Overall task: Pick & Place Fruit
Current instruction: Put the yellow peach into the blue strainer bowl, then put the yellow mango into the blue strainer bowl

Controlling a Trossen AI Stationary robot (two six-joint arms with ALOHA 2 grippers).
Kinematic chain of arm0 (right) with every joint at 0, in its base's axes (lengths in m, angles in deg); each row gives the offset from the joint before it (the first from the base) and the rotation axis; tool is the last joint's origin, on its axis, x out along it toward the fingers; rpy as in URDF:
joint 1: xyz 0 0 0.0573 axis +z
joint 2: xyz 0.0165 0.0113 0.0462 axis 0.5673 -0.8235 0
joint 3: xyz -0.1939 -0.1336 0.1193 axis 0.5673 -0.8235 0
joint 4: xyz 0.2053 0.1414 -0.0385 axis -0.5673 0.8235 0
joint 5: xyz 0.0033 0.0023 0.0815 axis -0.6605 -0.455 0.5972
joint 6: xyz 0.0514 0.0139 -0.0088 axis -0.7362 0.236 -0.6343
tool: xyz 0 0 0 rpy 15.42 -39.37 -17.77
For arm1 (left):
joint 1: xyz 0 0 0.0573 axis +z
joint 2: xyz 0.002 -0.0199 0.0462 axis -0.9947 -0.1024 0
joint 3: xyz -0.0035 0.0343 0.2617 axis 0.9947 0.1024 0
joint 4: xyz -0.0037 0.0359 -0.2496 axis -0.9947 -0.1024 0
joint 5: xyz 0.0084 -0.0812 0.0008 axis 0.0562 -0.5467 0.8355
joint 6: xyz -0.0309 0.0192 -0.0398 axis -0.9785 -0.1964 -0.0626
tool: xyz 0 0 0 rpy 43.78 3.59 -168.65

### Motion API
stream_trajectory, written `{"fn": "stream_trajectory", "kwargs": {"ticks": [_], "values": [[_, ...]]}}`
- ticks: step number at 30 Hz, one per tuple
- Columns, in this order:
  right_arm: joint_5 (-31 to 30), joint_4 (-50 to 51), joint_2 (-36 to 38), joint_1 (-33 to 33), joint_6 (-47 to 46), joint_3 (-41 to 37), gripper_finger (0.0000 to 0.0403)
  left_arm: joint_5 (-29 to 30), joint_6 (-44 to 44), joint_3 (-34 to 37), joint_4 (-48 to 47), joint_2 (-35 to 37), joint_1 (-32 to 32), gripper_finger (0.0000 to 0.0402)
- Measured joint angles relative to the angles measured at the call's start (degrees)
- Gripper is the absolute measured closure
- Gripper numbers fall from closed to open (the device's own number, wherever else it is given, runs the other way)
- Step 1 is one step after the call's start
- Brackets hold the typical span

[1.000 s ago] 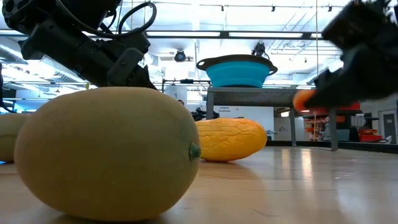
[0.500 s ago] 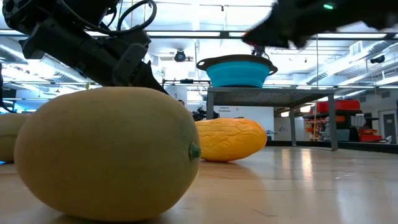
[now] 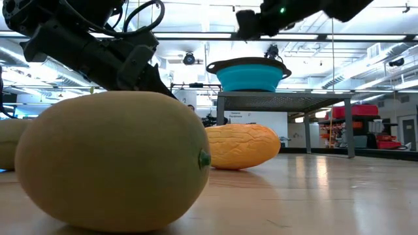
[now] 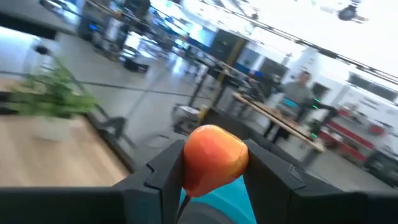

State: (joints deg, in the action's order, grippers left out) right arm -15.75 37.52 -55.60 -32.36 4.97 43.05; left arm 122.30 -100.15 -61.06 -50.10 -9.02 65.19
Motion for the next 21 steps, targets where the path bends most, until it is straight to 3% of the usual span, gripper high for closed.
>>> {"fn": "stream_trajectory", "kwargs": {"ticks": [15, 21], "values": [[1.1, 6.3, 0.0, -4.5, -1.5, 0.0, 0.0196, -0.7, -0.1, 0.0, -0.6, 0.0, 0.0, 0.0143], [-3.8, 3.4, 0.0, -3.0, -1.5, 0.0, 0.019, -0.7, 0.0, 0.0, -0.6, 0.0, 0.0, 0.0143]]}}
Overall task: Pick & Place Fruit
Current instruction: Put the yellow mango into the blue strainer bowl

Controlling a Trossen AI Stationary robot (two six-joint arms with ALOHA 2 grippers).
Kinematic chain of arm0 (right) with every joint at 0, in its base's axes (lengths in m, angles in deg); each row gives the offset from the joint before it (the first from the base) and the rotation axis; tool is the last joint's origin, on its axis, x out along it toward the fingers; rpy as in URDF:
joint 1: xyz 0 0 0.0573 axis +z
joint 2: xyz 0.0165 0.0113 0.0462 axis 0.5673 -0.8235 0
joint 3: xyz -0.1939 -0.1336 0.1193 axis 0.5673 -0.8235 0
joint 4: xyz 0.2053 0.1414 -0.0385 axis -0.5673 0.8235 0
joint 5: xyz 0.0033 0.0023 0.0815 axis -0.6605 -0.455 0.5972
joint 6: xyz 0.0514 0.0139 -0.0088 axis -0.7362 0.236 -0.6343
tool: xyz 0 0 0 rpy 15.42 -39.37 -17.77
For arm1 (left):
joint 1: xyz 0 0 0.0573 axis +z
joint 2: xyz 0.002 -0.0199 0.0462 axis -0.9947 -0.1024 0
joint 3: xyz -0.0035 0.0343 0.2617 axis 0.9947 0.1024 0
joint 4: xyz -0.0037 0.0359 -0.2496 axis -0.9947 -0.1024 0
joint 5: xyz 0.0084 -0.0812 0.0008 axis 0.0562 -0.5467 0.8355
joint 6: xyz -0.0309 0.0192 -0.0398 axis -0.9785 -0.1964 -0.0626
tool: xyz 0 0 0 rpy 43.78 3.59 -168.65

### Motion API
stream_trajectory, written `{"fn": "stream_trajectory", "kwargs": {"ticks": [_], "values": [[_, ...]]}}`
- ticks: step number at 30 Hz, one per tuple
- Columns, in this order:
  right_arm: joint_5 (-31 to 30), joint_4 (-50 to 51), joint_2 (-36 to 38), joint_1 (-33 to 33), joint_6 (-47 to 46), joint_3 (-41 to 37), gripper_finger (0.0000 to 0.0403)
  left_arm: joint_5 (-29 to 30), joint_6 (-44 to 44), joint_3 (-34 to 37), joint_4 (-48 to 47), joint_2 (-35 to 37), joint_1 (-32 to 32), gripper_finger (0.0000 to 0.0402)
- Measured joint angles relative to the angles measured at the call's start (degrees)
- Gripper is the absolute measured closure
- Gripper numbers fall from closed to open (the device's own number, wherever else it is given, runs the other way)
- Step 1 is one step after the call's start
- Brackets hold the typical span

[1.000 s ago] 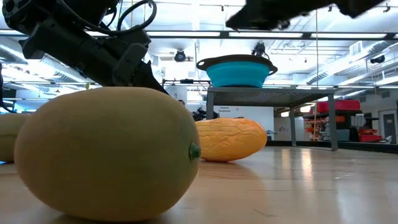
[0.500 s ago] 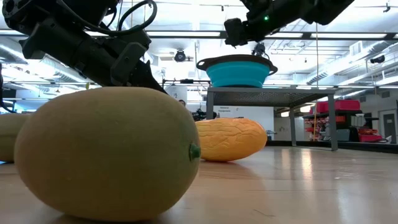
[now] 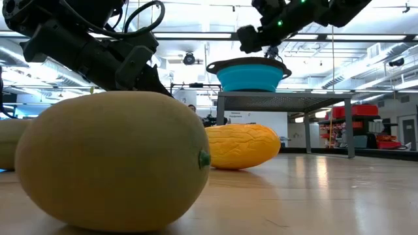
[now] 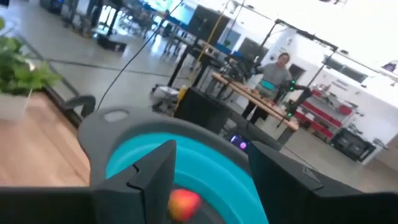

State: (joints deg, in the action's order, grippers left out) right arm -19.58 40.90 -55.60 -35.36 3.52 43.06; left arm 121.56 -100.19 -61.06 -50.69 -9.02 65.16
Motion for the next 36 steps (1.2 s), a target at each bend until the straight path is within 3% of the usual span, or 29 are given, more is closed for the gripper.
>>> {"fn": "stream_trajectory", "kwargs": {"ticks": [8, 18, 29, 36], "values": [[-1.1, -7.7, 0.0, 7.3, 4.8, 0.1, 0.019, 0.0, 0.0, 0.0, -0.3, 0.0, 0.0, 0.0143], [-0.2, 5.7, 0.0, 17.3, -9.2, 0.1, 0.019, 0.0, -0.4, 0.0, -0.3, 0.0, 0.0, 0.0143], [20.6, 28.2, 0.0, 21.6, -34.6, 0.1, 0.019, 0.0, -0.5, 0.0, -0.2, 0.0, 0.0, 0.0143], [26.3, 36.5, 0.0, 21.5, -43.1, 0.1, 0.019, 0.0, -0.5, 0.0, -0.2, 0.0, 0.0, 0.0143]]}}
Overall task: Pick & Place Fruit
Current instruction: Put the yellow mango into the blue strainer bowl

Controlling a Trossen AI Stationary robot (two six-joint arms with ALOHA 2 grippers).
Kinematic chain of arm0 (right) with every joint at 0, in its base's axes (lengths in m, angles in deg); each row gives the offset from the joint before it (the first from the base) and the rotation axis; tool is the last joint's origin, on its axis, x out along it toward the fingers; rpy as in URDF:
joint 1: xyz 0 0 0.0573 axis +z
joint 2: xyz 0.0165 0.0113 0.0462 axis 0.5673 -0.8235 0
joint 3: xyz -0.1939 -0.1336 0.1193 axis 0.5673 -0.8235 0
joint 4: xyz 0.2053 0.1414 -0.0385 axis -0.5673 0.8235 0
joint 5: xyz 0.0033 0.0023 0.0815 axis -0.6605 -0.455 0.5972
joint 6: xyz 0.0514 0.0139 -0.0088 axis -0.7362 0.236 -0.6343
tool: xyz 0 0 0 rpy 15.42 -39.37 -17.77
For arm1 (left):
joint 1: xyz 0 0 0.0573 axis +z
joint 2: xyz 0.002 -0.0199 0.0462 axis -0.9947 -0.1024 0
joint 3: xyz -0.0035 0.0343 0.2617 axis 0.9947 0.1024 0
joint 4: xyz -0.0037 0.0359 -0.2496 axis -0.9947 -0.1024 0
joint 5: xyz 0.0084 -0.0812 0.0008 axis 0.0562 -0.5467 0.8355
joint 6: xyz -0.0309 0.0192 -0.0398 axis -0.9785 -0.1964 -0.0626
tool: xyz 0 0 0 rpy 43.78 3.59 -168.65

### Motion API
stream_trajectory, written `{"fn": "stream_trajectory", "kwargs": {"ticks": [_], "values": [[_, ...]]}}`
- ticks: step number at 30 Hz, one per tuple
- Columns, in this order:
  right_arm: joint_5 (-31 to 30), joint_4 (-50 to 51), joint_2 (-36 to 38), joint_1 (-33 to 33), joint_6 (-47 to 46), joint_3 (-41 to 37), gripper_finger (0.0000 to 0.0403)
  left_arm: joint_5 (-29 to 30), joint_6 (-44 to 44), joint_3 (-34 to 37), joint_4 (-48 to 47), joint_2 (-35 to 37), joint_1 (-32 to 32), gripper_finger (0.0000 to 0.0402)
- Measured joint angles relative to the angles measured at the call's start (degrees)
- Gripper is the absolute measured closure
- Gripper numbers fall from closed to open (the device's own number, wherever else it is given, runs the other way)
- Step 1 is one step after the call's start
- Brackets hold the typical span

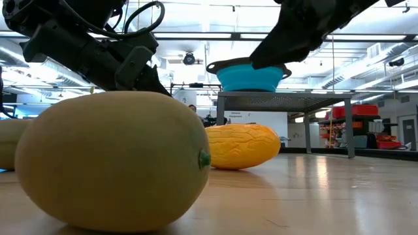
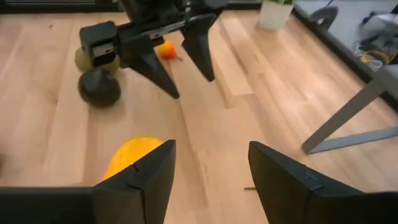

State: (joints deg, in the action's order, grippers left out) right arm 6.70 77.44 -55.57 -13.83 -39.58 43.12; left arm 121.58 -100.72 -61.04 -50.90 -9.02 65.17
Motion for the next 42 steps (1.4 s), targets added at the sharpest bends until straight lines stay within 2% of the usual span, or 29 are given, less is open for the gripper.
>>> {"fn": "stream_trajectory", "kwargs": {"ticks": [10, 16, 23, 28, 34, 42], "values": [[6.5, 1.4, -0.5, 0.1, -3.2, 0.0, 0.019, 0.4, 3.6, 0.0, 0.4, 0.0, 0.2, 0.0143], [10.6, 2.4, -5.2, 1.4, -7.9, -0.1, 0.019, 0.0, 7.2, 0.0, 2.9, 0.0, 1.2, 0.0143], [10.3, -1.4, -11.0, 3.5, -9.6, -0.1, 0.019, -3.3, 11.2, 0.0, 3.6, 0.0, 1.7, 0.0143], [10.2, -9.2, -13.3, 4.9, -7.5, -0.1, 0.019, -3.4, 13.3, 0.0, 3.6, 0.0, 1.7, 0.0143], [10.2, -10.1, -14.4, 6.1, -6.7, -0.1, 0.019, -3.4, 14.3, 0.0, 4.3, 0.0, 1.8, 0.0143], [10.2, -18.8, -17.5, 7.7, -3.9, -0.1, 0.0189, -3.3, 17.3, 0.0, 6.1, 0.0, 1.8, 0.0143]]}}
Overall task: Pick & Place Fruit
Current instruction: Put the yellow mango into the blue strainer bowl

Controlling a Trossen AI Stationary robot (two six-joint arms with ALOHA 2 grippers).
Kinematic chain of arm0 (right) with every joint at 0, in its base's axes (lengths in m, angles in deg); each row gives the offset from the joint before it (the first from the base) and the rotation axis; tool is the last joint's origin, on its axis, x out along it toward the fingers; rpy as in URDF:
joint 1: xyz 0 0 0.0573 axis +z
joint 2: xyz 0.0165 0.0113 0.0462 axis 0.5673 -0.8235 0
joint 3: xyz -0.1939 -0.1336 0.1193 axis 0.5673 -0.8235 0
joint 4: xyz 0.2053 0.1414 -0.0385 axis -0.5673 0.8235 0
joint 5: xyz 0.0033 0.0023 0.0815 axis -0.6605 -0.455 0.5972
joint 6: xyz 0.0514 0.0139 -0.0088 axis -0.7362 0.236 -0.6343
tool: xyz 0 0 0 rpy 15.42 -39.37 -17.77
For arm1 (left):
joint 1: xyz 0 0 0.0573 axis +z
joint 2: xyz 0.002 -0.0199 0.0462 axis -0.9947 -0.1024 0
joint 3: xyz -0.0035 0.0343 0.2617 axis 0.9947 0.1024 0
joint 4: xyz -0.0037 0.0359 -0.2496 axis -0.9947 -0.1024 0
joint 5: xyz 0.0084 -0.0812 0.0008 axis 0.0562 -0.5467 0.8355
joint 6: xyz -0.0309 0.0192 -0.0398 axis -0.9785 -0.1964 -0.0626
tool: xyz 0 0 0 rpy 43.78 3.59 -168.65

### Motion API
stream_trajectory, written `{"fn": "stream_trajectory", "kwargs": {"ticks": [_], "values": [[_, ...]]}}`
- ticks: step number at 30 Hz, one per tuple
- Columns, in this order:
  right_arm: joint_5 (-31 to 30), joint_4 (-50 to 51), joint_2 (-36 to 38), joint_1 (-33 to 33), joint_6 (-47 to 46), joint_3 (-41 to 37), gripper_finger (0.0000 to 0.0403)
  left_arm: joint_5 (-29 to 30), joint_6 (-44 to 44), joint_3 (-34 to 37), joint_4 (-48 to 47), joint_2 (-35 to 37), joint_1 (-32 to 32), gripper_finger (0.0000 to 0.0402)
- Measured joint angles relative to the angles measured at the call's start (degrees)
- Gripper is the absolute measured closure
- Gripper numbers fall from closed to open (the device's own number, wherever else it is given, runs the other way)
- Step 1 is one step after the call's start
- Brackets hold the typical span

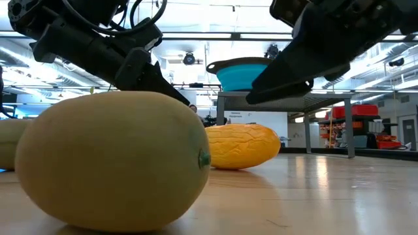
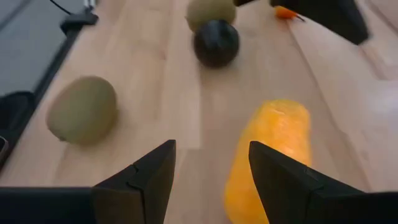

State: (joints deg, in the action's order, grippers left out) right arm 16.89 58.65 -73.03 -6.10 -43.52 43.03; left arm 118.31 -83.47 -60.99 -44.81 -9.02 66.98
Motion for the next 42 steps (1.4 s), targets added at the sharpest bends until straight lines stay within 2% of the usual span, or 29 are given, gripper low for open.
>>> {"fn": "stream_trajectory", "kwargs": {"ticks": [8, 17, 21, 31, 42], "values": [[-0.1, -2.9, -2.3, 0.1, -0.6, 0.0, 0.0186, 0.0, 0.9, 0.0, 0.2, 0.0, 0.5, 0.0143], [-0.1, -3.9, -2.7, -0.3, -0.6, 0.0, 0.0134, -0.3, 1.0, 0.0, 0.0, 0.0, 1.6, 0.0143], [-0.2, -5.8, -3.8, 0.0, -0.6, 0.0, 0.0124, -0.9, 0.8, 0.0, 0.1, 0.0, 2.4, 0.0143], [-9.5, -6.5, -5.4, 0.9, 3.0, 0.0, 0.0123, -3.1, -0.6, 0.0, 0.1, 0.0, 2.8, 0.0143], [-4.2, -7.5, -9.7, -1.1, 1.8, 0.0, 0.0123, -4.3, -3.4, 0.0, -0.3, 0.0, 2.8, 0.0143]]}}
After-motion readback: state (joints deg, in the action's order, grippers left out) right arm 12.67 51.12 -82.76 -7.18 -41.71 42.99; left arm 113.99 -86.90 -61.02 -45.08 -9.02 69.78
